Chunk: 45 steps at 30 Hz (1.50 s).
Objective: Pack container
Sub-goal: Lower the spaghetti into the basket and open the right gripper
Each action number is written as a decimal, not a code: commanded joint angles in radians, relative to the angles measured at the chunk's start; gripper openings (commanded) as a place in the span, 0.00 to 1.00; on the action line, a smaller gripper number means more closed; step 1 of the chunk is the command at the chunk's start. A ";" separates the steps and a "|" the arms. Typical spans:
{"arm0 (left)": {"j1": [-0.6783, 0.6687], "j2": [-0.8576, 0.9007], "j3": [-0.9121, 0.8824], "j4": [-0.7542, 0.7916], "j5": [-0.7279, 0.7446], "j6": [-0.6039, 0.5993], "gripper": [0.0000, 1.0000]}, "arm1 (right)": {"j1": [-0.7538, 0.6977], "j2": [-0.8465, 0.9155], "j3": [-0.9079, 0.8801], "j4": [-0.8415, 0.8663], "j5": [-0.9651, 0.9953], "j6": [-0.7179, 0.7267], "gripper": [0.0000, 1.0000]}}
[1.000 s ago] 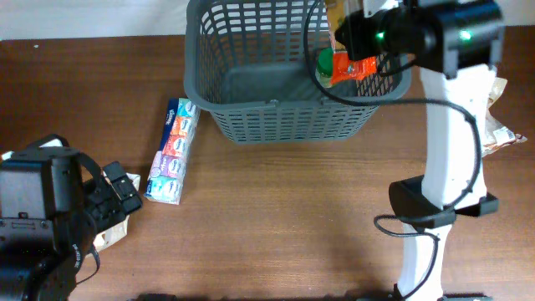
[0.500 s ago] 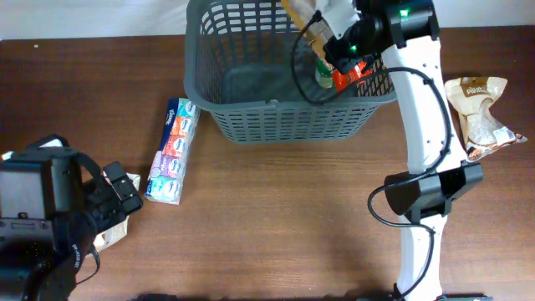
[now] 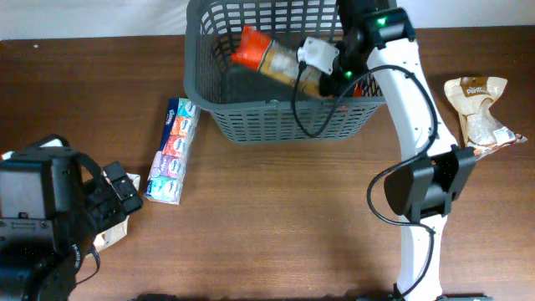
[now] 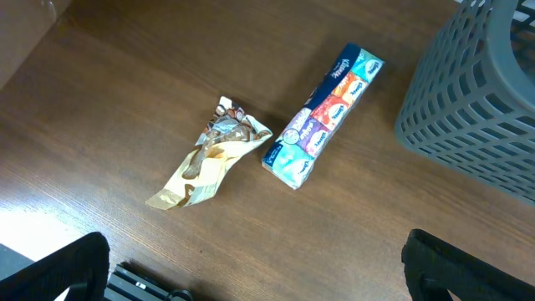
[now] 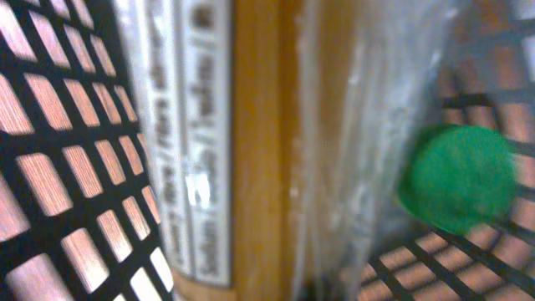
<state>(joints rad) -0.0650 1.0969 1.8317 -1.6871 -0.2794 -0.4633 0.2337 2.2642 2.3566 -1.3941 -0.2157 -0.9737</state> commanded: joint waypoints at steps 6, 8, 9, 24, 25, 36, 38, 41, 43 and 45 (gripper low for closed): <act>0.005 0.000 0.002 0.000 0.007 0.013 0.99 | 0.001 -0.034 -0.204 0.134 -0.065 -0.092 0.18; 0.005 0.000 0.002 0.000 0.007 0.013 1.00 | 0.001 -0.034 -0.205 0.139 -0.065 -0.092 0.99; 0.005 0.000 0.002 0.000 0.007 0.013 1.00 | 0.001 -0.034 -0.205 0.143 -0.065 -0.092 0.99; 0.005 0.000 0.002 0.000 0.006 0.013 1.00 | 0.001 -0.064 -0.102 0.199 -0.065 -0.017 0.99; 0.005 0.000 0.002 0.000 0.006 0.013 1.00 | 0.001 -0.073 -0.072 0.198 -0.065 -0.008 0.99; 0.005 0.000 0.002 0.000 0.004 0.013 1.00 | 0.001 -0.160 0.406 0.197 -0.039 0.225 0.99; 0.005 0.000 0.002 0.000 0.004 0.013 1.00 | 0.001 -0.189 0.448 0.194 0.020 0.251 0.99; 0.005 0.000 0.002 0.000 0.004 0.013 1.00 | 0.001 -0.246 0.470 0.172 0.166 0.261 0.99; 0.005 0.000 0.002 0.000 0.004 0.013 0.99 | 0.001 -0.284 0.469 0.142 0.263 0.262 0.98; 0.005 0.000 0.002 0.000 0.004 0.013 0.99 | 0.001 -0.311 0.469 0.109 0.319 0.262 0.99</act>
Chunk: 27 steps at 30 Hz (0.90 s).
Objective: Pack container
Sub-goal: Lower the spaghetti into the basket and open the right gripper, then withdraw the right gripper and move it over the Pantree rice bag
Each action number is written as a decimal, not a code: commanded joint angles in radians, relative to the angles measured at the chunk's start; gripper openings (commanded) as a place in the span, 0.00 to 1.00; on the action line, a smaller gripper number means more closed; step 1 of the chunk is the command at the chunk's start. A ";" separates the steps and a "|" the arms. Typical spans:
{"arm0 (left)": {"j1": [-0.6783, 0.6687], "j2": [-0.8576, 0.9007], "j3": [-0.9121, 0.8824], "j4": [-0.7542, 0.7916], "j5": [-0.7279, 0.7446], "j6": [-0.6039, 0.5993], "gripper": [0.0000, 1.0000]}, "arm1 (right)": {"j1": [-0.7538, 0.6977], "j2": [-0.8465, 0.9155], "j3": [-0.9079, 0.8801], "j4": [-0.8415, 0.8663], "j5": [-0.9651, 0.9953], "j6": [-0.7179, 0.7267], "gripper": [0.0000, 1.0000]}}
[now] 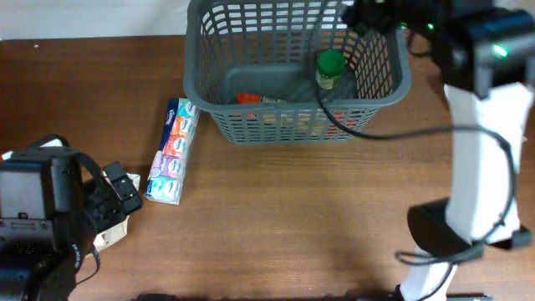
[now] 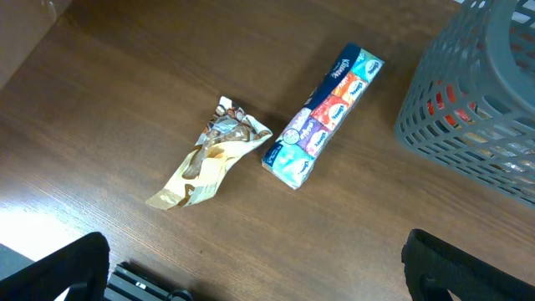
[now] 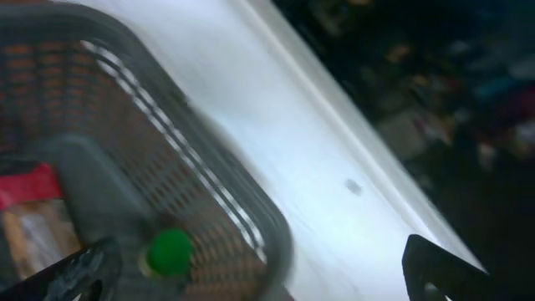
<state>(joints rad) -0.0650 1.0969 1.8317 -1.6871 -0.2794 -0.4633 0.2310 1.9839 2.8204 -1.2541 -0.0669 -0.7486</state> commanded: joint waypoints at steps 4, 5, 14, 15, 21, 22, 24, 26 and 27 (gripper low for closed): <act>0.005 0.000 0.002 0.000 0.004 0.013 1.00 | 0.003 -0.076 0.005 -0.127 0.274 0.037 0.99; 0.005 0.000 0.002 0.000 0.004 0.013 1.00 | 0.003 -0.085 0.005 -0.150 0.295 0.037 0.99; 0.005 0.000 0.002 0.000 0.005 0.013 1.00 | -0.035 -0.182 0.005 -0.257 0.579 0.292 0.99; 0.005 0.000 0.002 0.000 0.005 0.013 1.00 | -0.051 -0.188 0.005 -0.282 0.589 0.313 0.99; 0.005 0.000 0.002 0.000 0.004 0.013 1.00 | -0.154 -0.193 0.000 -0.434 0.370 0.435 0.99; 0.005 0.000 0.002 0.000 0.004 0.013 1.00 | -0.159 -0.193 0.000 -0.445 0.269 0.464 0.99; 0.005 0.000 0.002 0.000 0.004 0.013 1.00 | -0.161 -0.193 -0.003 -0.444 0.091 0.544 0.99; 0.005 0.000 0.002 0.000 0.004 0.013 0.99 | -0.159 -0.192 -0.003 -0.444 -0.002 0.559 0.99; 0.005 0.000 0.002 0.000 0.004 0.013 1.00 | -0.159 -0.191 -0.003 -0.440 -0.006 0.559 0.99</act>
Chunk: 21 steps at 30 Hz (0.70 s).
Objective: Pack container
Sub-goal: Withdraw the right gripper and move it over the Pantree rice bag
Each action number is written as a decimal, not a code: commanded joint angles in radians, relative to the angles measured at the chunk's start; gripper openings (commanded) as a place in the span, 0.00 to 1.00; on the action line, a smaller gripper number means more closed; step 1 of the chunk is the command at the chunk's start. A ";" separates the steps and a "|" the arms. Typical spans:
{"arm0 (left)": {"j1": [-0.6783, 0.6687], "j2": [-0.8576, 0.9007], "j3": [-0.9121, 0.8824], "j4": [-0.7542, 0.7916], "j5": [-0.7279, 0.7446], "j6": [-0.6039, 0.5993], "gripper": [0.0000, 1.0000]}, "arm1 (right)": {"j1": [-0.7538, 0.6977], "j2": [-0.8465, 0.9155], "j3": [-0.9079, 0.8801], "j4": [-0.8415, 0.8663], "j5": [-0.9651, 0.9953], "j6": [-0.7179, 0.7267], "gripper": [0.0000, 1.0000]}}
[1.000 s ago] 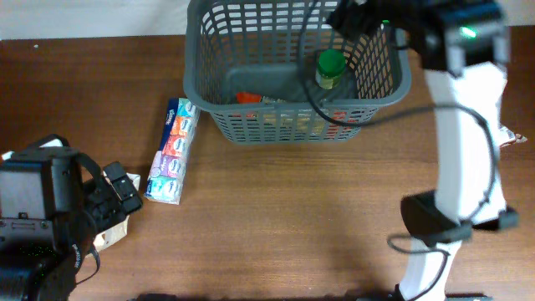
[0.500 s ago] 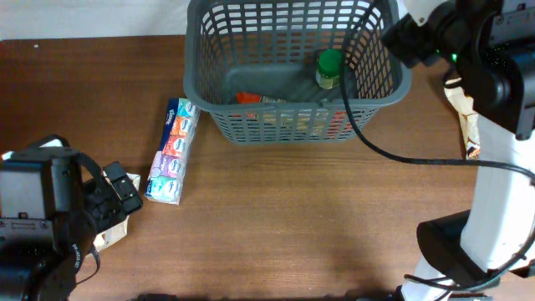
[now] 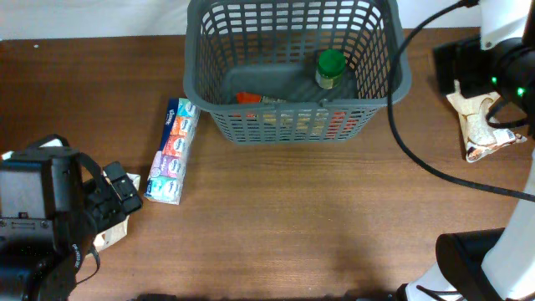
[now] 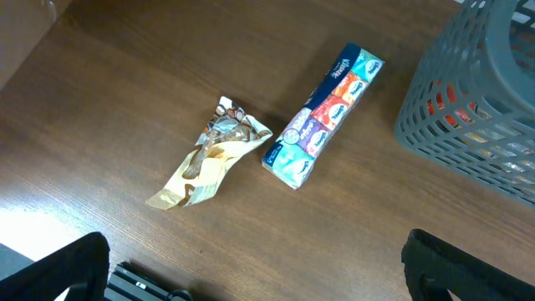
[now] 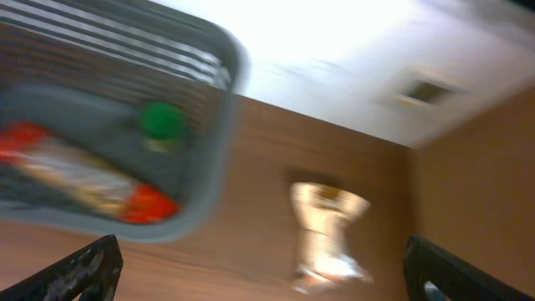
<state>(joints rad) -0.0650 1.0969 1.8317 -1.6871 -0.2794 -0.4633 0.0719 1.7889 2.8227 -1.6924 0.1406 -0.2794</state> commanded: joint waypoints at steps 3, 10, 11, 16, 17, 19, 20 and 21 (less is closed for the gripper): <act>0.005 0.000 0.002 0.000 0.004 0.013 0.99 | 0.000 0.004 -0.005 0.002 -0.213 0.090 0.99; 0.005 0.000 0.002 0.000 0.004 0.013 1.00 | -0.019 0.018 -0.005 0.021 -0.019 0.143 0.99; 0.005 0.000 0.002 0.000 0.004 0.013 1.00 | -0.039 0.031 -0.005 0.022 0.056 0.205 0.99; 0.005 0.000 0.002 0.000 0.004 0.013 1.00 | -0.172 0.117 -0.005 0.044 0.161 0.314 0.99; 0.005 0.000 0.002 0.000 0.004 0.013 1.00 | -0.203 0.139 -0.005 0.048 0.165 0.314 0.99; 0.005 0.000 0.002 0.000 0.004 0.013 1.00 | -0.258 0.183 -0.005 0.047 0.190 0.313 0.99; 0.005 0.000 0.002 0.000 0.004 0.013 1.00 | -0.282 0.200 -0.005 0.047 0.195 0.313 0.99; 0.005 0.000 0.002 0.000 0.004 0.013 1.00 | -0.306 0.217 -0.005 0.047 0.193 0.314 0.98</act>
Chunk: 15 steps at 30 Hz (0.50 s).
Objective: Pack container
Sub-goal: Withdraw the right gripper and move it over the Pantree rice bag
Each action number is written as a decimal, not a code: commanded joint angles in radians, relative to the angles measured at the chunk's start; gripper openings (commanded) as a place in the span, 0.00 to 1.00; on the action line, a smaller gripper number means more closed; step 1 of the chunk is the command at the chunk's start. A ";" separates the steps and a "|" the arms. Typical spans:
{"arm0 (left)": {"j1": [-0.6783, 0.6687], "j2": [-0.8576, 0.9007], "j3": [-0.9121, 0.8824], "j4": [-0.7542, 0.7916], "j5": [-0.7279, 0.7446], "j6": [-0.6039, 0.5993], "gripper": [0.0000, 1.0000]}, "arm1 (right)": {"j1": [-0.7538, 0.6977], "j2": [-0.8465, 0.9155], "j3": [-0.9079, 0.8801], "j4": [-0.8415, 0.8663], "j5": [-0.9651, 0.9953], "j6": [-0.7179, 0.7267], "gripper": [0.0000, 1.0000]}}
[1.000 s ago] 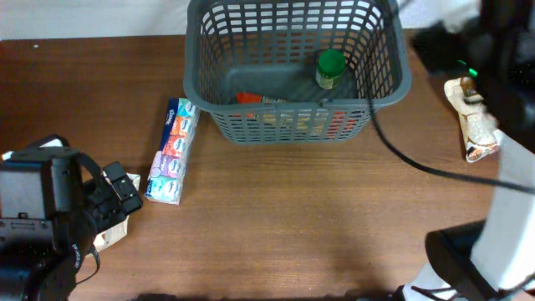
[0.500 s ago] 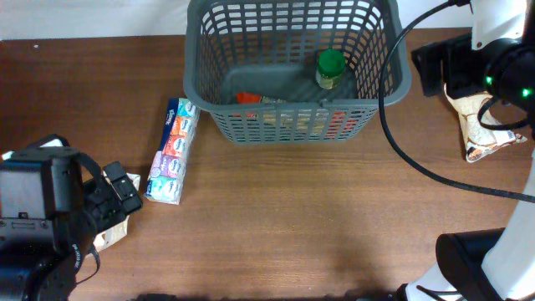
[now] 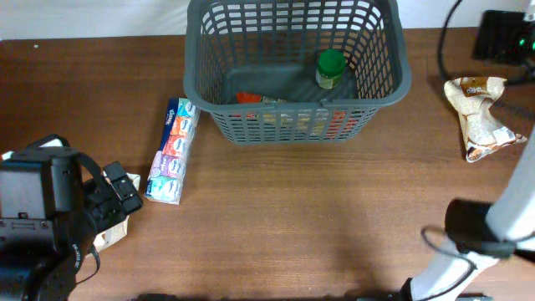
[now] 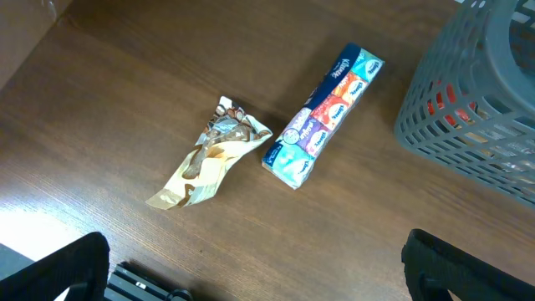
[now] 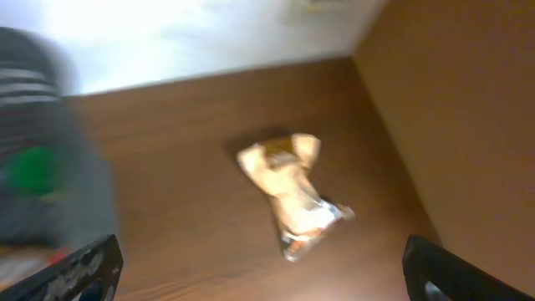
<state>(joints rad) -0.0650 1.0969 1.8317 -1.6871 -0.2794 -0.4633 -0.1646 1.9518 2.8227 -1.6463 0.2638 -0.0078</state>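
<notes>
The grey basket point(image 3: 294, 71) at the back of the table holds an orange-red packet point(image 3: 284, 109) and a green-capped bottle point(image 3: 329, 68). A beige snack bag point(image 3: 479, 115) lies on the table to its right. My right gripper point(image 5: 261, 276) hangs open and empty high above that bag point(image 5: 292, 196), with the basket point(image 5: 50, 180) blurred at the left edge of its view. My left gripper point(image 4: 255, 276) is open over the near left table. Before it lie a gold wrapper point(image 4: 209, 159) and a colourful tissue pack point(image 4: 322, 125).
The tissue pack point(image 3: 171, 150) lies just left of the basket, lengthwise. The left arm's black body point(image 3: 42, 221) covers most of the gold wrapper in the overhead view. A brown wall or panel point(image 5: 468, 109) rises to the right of the snack bag.
My right gripper has moved further right and back, away from the basket. The beige snack bag now sits mid-view below it. The left arm and all objects stayed put.
First my right gripper held the orange-red packet tilted over the basket. Then the packet lay on the basket floor beside the green-capped bottle, and the gripper was open above the back rim. After that it stood right of the basket, and now above the beige snack bag.
</notes>
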 commanded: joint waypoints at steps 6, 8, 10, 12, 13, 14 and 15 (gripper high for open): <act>0.005 0.000 0.002 0.000 0.005 0.013 0.99 | -0.186 0.165 -0.005 0.035 0.037 0.043 0.99; 0.005 0.000 0.002 0.000 0.005 0.013 1.00 | -0.209 0.203 -0.005 0.041 0.000 0.042 0.99; 0.005 0.000 0.002 0.000 0.004 0.013 1.00 | -0.229 0.250 -0.005 0.041 -0.013 0.040 0.99; 0.005 0.000 0.002 0.000 0.004 0.013 1.00 | -0.249 0.306 -0.006 0.023 -0.049 0.039 0.99; 0.005 0.000 0.002 0.000 0.004 0.013 1.00 | -0.254 0.323 -0.006 0.013 -0.058 0.040 0.99; 0.005 0.000 0.002 0.000 0.004 0.013 1.00 | -0.259 0.348 -0.006 0.001 -0.076 0.040 0.98; 0.005 0.000 0.002 0.000 0.004 0.013 1.00 | -0.262 0.367 -0.006 -0.005 -0.087 0.040 0.99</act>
<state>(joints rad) -0.0650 1.0969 1.8317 -1.6871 -0.2794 -0.4633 -0.4091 2.2433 2.8147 -1.6348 0.2409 0.0235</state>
